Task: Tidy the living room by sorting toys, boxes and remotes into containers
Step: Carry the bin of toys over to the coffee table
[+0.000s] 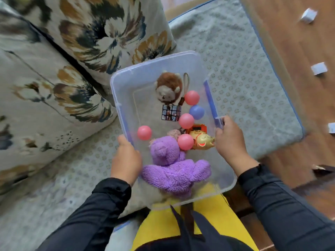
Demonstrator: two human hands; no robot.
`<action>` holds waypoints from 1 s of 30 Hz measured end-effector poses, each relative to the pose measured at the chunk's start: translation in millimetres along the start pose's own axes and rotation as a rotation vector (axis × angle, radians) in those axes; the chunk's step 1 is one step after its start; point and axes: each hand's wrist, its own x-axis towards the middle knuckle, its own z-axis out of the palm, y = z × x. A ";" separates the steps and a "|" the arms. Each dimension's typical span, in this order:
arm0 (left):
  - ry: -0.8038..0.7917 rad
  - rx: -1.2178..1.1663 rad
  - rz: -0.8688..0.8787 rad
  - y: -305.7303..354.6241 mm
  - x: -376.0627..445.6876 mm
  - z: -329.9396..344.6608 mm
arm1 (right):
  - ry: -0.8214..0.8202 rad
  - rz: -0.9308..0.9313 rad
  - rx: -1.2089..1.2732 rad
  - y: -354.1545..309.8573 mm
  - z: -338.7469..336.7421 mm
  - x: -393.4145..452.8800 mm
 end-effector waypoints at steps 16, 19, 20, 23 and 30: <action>-0.137 0.114 0.414 63.4 -141.8 -32.2 | 0.180 0.339 0.383 83.0 -118.8 -221.8; -0.193 0.076 0.489 89.5 -176.1 -14.0 | 0.233 0.393 0.457 112.7 -142.4 -259.7; -0.217 0.052 0.498 99.7 -189.4 -7.1 | 0.261 0.410 0.472 121.8 -152.9 -271.6; -0.300 0.008 0.530 125.3 -233.5 14.5 | 0.336 0.454 0.491 147.9 -186.8 -309.3; -0.504 -0.017 0.599 169.9 -297.2 53.7 | 0.540 0.585 0.594 188.9 -229.5 -378.6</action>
